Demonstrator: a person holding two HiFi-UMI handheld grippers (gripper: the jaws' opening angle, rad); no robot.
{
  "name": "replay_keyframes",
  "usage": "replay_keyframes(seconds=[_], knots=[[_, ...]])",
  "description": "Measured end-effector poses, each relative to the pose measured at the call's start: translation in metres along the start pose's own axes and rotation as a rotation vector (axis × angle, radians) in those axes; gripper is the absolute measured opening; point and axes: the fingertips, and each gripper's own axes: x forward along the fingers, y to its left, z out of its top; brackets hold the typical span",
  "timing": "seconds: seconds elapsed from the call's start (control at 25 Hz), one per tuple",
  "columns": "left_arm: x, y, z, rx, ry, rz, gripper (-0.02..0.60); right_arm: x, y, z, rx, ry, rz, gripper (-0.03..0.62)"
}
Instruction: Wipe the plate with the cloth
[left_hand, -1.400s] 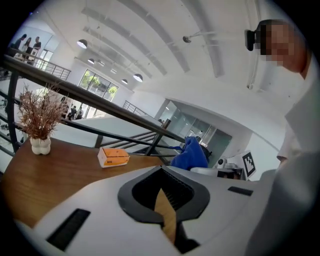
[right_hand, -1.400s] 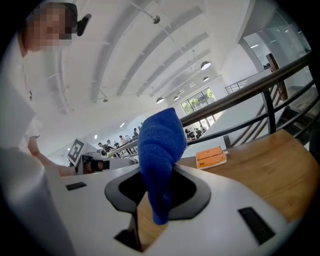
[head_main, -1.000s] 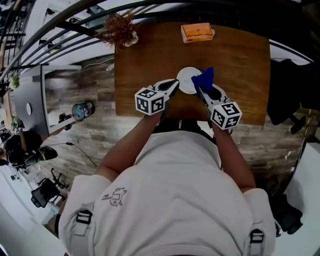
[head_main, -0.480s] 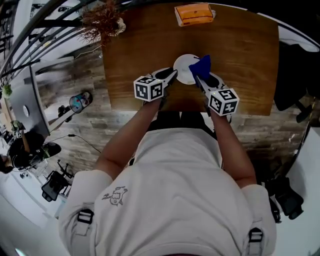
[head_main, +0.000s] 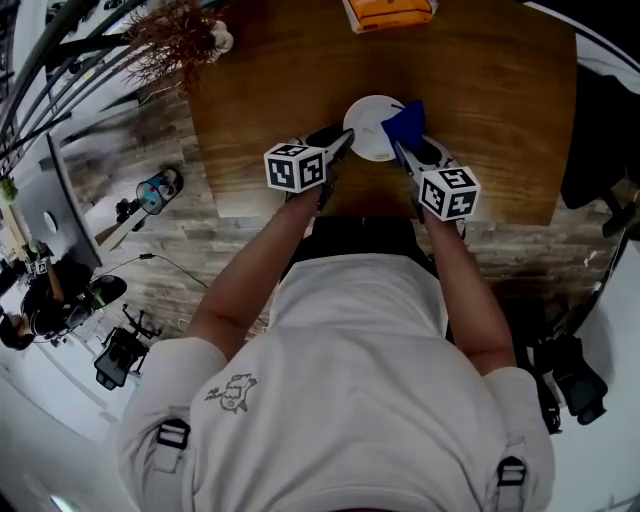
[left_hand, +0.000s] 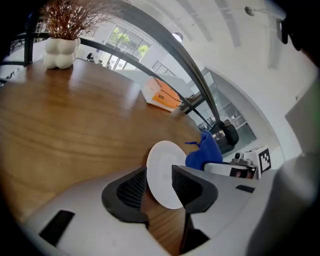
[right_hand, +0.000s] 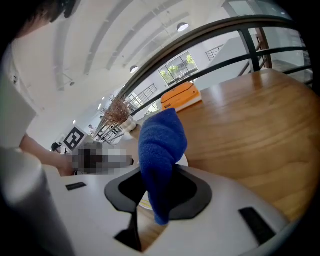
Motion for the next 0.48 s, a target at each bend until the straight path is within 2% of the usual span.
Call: replay_keyframes(seconds=[0.28, 0.48], knots=[[0.010, 0.011, -0.008, -0.030, 0.007, 0.001, 0.144, 0.013, -0.022, -0.020, 0.008, 0.045, -0.061, 0.100], [0.015, 0.012, -0.014, -0.023, 0.011, -0.007, 0.147, 0.014, -0.023, -0.026, 0.002, 0.039, -0.046, 0.100]])
